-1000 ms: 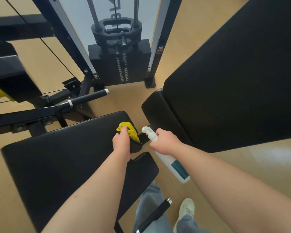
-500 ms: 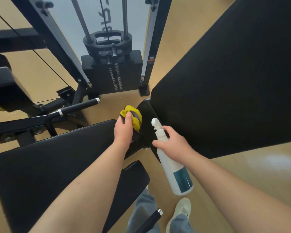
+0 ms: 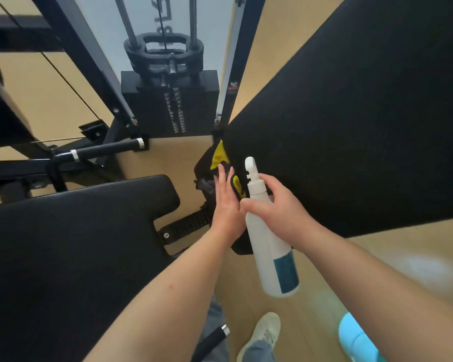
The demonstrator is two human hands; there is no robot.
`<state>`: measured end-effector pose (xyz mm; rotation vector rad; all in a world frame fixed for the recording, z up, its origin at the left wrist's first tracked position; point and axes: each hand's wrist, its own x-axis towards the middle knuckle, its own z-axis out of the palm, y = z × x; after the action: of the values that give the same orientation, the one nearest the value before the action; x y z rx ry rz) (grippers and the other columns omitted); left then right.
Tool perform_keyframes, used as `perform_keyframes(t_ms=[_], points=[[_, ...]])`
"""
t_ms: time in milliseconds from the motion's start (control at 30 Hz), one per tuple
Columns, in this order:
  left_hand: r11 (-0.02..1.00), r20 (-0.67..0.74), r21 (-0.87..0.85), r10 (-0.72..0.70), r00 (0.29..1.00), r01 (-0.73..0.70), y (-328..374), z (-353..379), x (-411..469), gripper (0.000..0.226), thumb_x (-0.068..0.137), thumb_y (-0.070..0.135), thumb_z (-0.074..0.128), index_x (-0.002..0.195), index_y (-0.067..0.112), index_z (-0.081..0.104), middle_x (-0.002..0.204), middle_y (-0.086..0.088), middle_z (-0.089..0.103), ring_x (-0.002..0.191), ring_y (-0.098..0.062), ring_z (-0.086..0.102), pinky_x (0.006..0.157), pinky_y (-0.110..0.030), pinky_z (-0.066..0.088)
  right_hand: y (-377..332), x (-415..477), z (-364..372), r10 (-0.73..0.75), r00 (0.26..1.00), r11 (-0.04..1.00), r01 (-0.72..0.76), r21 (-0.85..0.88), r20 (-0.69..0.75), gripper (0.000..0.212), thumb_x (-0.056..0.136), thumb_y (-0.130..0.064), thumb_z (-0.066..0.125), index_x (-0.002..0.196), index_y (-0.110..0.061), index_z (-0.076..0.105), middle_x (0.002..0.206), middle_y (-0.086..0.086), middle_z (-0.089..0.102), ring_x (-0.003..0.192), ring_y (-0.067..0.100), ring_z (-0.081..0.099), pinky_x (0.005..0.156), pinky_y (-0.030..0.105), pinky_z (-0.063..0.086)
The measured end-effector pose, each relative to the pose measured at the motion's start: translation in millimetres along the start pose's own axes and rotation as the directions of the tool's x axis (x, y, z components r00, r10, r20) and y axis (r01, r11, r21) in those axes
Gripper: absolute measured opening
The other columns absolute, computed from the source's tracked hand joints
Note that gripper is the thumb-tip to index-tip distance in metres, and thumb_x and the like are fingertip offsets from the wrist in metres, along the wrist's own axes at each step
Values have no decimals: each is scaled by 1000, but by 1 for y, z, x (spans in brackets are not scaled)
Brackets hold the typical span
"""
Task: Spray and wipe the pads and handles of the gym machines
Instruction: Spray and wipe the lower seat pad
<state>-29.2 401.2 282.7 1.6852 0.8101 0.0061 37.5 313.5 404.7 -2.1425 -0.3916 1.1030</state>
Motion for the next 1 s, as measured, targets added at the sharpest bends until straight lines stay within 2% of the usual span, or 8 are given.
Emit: perform_keyframes(t_ms=[67, 200, 467, 567, 633, 733, 867, 1000], points=[[998, 20, -55, 20, 1000, -19, -7, 19, -34, 93, 94, 55, 64, 154, 58, -7, 158, 34, -28, 156, -11, -13, 126, -55, 14, 6, -8, -4, -13, 1000, 1000, 13, 19, -3, 63, 94, -36, 74, 148, -39, 44, 114, -20, 61, 102, 7, 65, 77, 27, 54], [987, -12, -139, 85, 996, -86, -16, 57, -86, 84, 97, 55, 59, 144, 73, -8, 171, 7, 5, 158, -21, 6, 121, -62, 25, 15, -23, -18, -38, 999, 999, 38, -15, 23, 66, 92, -41, 75, 149, -41, 42, 117, -18, 63, 105, 8, 66, 80, 30, 55], [990, -40, -130, 49, 998, -54, -23, 90, -126, 84, 107, 20, 44, 141, 77, -9, 170, 17, -4, 158, -14, 0, 123, -61, 20, 29, -57, -43, -40, 997, 995, 46, -93, 66, 60, 92, -42, 74, 142, -46, 42, 110, -21, 61, 97, 8, 66, 71, 25, 53], [972, -87, -234, -15, 996, -6, -17, 98, -113, 74, 107, 43, 47, 140, 77, -10, 171, 14, -1, 158, -18, 3, 122, -63, 22, 31, -57, -43, -42, 996, 994, 51, -102, 81, 59, 92, -42, 74, 140, -48, 42, 109, -21, 61, 95, 7, 66, 68, 23, 51], [960, -135, -267, -120, 984, 81, -6, 97, -95, 79, 101, 55, 52, 132, 81, -16, 169, 14, -15, 158, -21, -2, 124, -61, 14, 29, -53, -39, -49, 996, 993, 57, -104, 75, 61, 93, -41, 73, 145, -46, 41, 110, -21, 62, 95, 5, 65, 66, 20, 49], [965, -191, -195, -211, 959, 174, -1, 85, -56, 81, 105, 42, 52, 137, 58, -21, 164, 10, -29, 156, -22, -19, 126, -57, 2, 28, -45, -30, -61, 996, 992, 67, -108, 62, 56, 96, -41, 71, 142, -48, 41, 105, -22, 63, 91, -1, 66, 61, 12, 46], [944, -270, -251, -282, 921, 215, -29, 58, 12, 57, 113, 33, 31, 162, 34, 4, 168, 11, -20, 156, -18, -17, 127, -54, -2, 25, -33, -24, -30, 997, 995, 36, -90, 66, 49, 95, -43, 71, 126, -58, 36, 94, -25, 63, 89, -21, 58, 53, 3, 45], [949, -285, -263, -251, 925, 176, -34, 21, 66, 56, 112, 33, 25, 164, 31, 4, 170, 13, -14, 157, -14, -11, 127, -47, -2, 13, -15, -15, 2, 996, 996, 6, -92, 87, 52, 93, -43, 72, 128, -60, 37, 96, -15, 66, 91, -9, 62, 55, 7, 49]])
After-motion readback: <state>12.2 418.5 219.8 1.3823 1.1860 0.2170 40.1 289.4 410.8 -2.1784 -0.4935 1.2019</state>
